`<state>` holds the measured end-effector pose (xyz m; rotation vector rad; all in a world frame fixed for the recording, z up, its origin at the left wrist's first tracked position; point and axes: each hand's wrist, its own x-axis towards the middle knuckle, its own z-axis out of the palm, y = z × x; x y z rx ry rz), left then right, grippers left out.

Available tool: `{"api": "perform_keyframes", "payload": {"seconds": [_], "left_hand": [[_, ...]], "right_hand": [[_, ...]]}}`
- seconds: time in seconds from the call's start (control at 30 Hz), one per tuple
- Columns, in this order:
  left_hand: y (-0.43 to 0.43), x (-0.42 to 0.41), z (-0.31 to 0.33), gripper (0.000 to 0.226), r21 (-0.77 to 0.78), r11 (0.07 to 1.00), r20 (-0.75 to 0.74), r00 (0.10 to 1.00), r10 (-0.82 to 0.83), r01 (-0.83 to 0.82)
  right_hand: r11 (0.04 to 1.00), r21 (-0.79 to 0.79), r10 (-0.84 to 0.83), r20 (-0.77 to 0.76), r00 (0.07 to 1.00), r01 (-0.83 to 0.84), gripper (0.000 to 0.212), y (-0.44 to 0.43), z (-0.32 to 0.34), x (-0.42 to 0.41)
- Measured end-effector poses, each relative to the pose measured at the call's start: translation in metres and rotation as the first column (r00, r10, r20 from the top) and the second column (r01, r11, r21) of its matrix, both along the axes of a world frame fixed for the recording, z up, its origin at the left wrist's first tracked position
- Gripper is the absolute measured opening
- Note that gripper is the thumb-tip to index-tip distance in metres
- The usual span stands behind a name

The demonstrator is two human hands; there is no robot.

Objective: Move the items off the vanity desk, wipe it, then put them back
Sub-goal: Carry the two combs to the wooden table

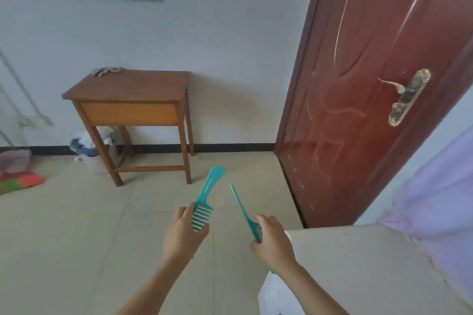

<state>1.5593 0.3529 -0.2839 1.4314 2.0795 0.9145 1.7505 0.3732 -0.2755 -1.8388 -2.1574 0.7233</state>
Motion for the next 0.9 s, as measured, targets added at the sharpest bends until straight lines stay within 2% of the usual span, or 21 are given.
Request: {"api": "perform_keyframes", "payload": {"seconds": [0.2,0.47,0.63,0.9], "left_hand": [[-0.01,-0.082,0.008,0.056,0.008,0.987,0.004,0.987,0.16,-0.16],[-0.012,-0.256,0.021,0.06,0.05,0.955,0.006,0.956,0.292,-0.292],[-0.005,-0.355,0.027,0.062,0.049,0.937,-0.011,0.938,0.346,-0.345],[0.03,-0.467,0.035,0.061,0.085,0.888,0.009,0.891,0.454,-0.453]], "right_hand": [[0.988,0.061,0.142,0.037,0.989,-0.144,0.049,0.024,0.023,-0.082],[0.945,0.114,0.3,0.065,0.952,-0.305,0.044,0.057,0.043,-0.264],[0.93,0.169,0.319,0.074,0.945,-0.327,0.043,0.084,0.053,-0.357],[0.928,0.209,0.307,0.036,0.951,-0.307,0.043,0.144,0.069,-0.455]]}}
